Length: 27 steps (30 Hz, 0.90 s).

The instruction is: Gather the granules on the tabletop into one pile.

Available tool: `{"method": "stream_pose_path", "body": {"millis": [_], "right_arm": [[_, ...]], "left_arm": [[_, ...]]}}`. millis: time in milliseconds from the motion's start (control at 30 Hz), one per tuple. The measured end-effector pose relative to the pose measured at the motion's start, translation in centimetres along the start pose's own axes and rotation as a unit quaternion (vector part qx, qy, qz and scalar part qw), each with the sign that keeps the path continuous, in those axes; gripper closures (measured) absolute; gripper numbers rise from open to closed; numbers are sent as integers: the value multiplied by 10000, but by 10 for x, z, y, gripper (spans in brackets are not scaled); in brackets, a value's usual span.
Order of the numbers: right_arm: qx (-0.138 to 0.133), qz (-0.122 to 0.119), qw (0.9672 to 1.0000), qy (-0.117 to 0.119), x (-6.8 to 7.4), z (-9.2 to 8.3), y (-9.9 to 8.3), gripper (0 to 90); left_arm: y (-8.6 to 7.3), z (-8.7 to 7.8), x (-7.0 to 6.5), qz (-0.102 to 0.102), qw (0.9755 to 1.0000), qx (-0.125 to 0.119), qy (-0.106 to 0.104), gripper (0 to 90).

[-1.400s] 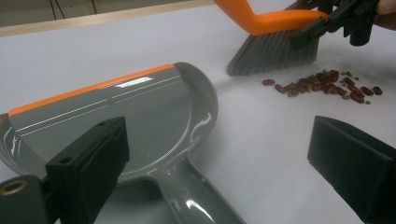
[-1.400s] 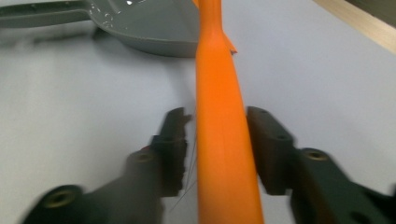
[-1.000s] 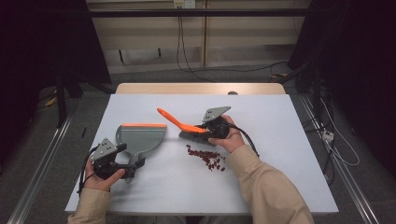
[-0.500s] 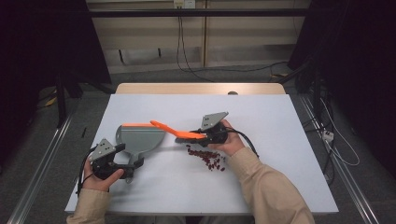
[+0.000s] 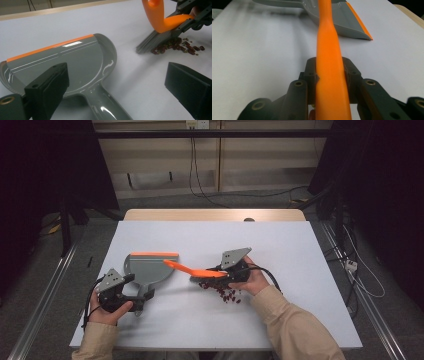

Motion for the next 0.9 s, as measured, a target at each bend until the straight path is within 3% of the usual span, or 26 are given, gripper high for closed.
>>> {"method": "stream_pose_path", "body": {"millis": [133, 267, 400, 533, 667, 833, 900], "right_arm": [[-9, -18, 10000, -55, 2, -2, 0, 708], [-160, 133, 9998, -63, 0, -4, 0, 711], [-335, 253, 9987, -292, -4, -7, 6, 710], [-511, 613, 9951, -581, -6, -13, 16, 710], [-613, 1032, 9873, -1042, -4, -19, 24, 711], [-944, 1718, 9686, -1529, 5, -20, 34, 711], [-939, 1860, 9632, -1697, 10, -16, 36, 711]], "left_arm": [[0, 0, -1, 4, 10000, 1, -5, 55], [0, 1, 0, 19, 10000, 4, -2, 55], [0, 1, 0, 4, 10000, 0, -5, 55], [1, 2, 0, -5, 10000, -11, -26, 55], [0, 3, -1, -9, 10000, 17, -66, 55], [0, 6, -2, 15, 9999, 30, -104, 54], [0, 6, -4, 27, 9999, 23, -119, 55]]}}
Point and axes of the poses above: each handheld gripper's, and its own axes: z roughly forward along the jaws, y roughly out of its top, x roughly to its left, the point moved 5 cm from there along z, roughly forward along the jaws, and after that the axes turned 2 degrees about z, right-handed, at the moved point
